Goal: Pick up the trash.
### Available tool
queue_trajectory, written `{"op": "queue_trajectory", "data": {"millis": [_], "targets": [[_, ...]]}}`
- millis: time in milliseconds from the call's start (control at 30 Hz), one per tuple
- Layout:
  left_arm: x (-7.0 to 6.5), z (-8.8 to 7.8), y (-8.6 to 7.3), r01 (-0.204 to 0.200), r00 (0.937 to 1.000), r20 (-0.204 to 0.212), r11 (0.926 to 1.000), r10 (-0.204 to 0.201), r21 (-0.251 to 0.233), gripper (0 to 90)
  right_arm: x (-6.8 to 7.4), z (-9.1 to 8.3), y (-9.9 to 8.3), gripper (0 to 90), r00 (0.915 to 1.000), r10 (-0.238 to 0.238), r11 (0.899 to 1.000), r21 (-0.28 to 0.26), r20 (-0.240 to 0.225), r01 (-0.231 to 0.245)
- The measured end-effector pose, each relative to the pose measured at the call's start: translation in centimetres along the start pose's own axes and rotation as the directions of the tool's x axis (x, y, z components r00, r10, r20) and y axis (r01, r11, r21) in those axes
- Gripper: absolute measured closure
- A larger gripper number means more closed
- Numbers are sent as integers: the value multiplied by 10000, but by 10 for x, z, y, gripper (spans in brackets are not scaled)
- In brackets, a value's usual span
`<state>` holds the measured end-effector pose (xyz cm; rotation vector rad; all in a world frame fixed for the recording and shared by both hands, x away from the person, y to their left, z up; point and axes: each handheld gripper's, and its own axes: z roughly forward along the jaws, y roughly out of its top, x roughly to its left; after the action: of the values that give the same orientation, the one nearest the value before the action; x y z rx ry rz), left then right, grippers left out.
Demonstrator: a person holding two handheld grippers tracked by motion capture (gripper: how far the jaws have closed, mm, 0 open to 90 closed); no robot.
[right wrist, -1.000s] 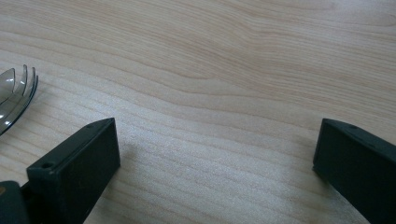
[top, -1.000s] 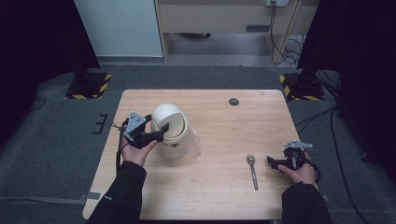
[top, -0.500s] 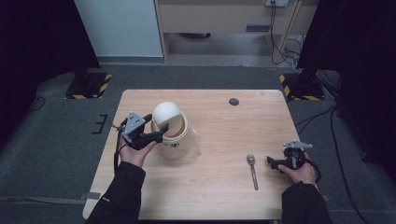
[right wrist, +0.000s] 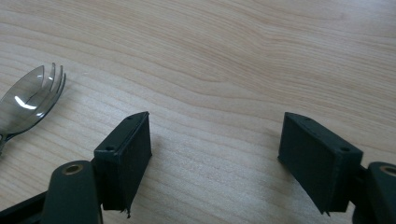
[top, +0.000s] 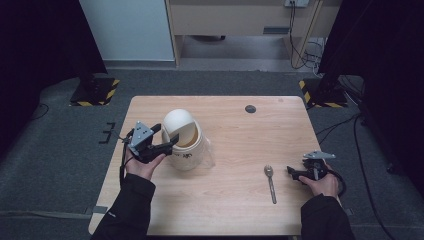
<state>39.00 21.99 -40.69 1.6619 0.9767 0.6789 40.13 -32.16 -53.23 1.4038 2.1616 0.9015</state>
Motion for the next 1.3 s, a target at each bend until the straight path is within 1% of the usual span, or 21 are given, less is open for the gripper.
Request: {"op": "queue_trajectory", "data": {"millis": [67,133,233,267,300,333,367,433,533,633,700,767,900,1000,1033,1067,1133,1200,1300], "targets": [[5,3,-2,249,9997,-6,9997,-249,-24,208,0,1,0,236,10000,-1,10000,3,-41,1],[9,8,-2,457,9989,137,9989,-455,-100,204,0,1,0,230,10000,3,10000,-27,-30,-3],[10,16,-3,586,9970,521,9983,-581,-75,201,1,1,0,221,10000,12,10000,-47,-44,-12],[10,16,-3,586,9970,521,9983,-581,-75,202,1,2,0,221,10000,3,10000,-45,-49,-3],[9,20,-4,384,9973,621,9992,-380,-53,192,1,2,0,223,10000,-8,10000,-47,-57,8],[8,20,-3,323,9968,733,9995,-318,-59,200,1,2,0,224,10000,-9,10000,-45,-63,8],[8,19,-3,364,9957,855,9993,-356,-73,217,1,2,0,227,10000,-10,10000,-41,-66,10],[6,18,-2,260,9961,851,9995,-245,-167,224,1,1,1,241,10000,-11,10000,7,-75,11],[4,15,1,245,9953,941,9994,-223,-229,230,2,0,2,266,9999,-41,10000,78,-138,42],[3,13,2,150,9947,1018,9996,-124,-242,237,3,-2,3,290,9997,-23,10000,-22,-247,22],[-1,10,4,-48,9944,1050,9997,74,-253,238,5,-4,5,299,9995,-36,9998,-179,-298,31],[-3,8,5,-90,9942,1069,9996,118,-263,239,7,-8,8,314,9994,-18,9991,-419,-358,3],[-2,-1,6,-93,9957,917,9995,121,-305,232,15,-18,16,348,9985,-26,9953,-967,-554,-27],[3,-15,3,-123,9976,679,9993,146,-347,222,23,-26,22,373,9976,16,9914,-1302,-690,-106],[6,-20,0,-149,9983,557,9994,166,-304,219,26,-28,23,380,9972,66,9902,-1386,-744,-169],[8,-26,-3,-152,9989,432,9996,162,-246,216,28,-30,24,387,9970,6,9889,-1483,-769,-120],[13,-36,-11,-99,9997,223,9999,101,-99,211,33,-34,26,397,9972,-109,9884,-1520,-742,-5],[18,-46,-22,-129,9999,27,9998,128,153,207,37,-38,27,407,9969,-158,9885,-1512,-765,40],[24,-58,-45,-43,9997,-231,9972,60,748,203,43,-42,26,430,9961,-81,9896,-1439,-874,-46]]}}
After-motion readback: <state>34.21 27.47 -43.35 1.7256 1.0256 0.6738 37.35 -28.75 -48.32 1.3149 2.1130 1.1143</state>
